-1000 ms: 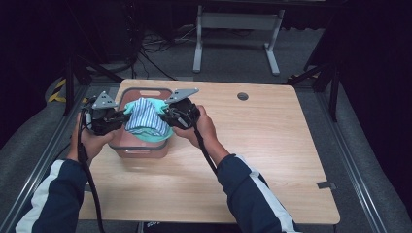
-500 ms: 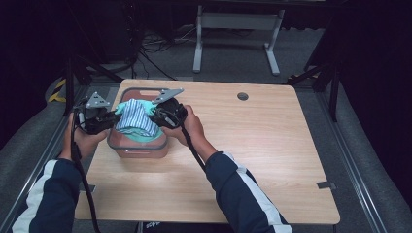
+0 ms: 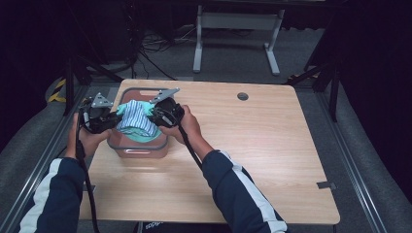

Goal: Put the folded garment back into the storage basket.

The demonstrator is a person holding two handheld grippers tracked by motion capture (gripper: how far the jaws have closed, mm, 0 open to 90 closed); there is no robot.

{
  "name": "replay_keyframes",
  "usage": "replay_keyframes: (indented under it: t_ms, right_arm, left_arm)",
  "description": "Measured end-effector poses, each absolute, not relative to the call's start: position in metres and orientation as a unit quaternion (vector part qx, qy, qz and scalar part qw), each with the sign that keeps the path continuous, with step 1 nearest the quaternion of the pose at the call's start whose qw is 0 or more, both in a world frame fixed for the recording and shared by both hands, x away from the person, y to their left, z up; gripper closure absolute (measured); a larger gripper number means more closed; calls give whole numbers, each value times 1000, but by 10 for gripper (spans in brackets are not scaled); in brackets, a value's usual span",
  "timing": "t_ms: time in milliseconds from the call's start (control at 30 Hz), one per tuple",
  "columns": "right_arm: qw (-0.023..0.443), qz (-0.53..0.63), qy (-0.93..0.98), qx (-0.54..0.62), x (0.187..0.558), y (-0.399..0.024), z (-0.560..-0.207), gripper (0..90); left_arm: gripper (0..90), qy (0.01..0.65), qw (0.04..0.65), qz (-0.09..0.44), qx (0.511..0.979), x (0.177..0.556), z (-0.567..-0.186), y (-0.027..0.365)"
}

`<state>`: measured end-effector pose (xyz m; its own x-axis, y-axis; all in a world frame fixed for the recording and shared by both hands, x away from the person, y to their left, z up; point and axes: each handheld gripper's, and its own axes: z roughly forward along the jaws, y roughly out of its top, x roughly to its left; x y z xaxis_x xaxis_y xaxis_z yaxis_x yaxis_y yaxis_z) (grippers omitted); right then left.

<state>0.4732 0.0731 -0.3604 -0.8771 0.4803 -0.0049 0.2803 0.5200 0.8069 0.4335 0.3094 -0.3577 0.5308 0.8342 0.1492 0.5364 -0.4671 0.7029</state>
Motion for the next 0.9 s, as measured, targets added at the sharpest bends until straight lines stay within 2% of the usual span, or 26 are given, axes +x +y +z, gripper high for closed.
replay_keyframes:
  t_ms: [667, 900]
  right_arm:
    - [92, 398, 884, 228, 480, 81, -384, 774]
    - [86, 384, 892, 224, 480, 83, -390, 718]
  left_arm:
    - [796, 419, 249, 242, 839, 443, -378, 299]
    - [731, 425, 239, 240, 840, 444, -380, 298]
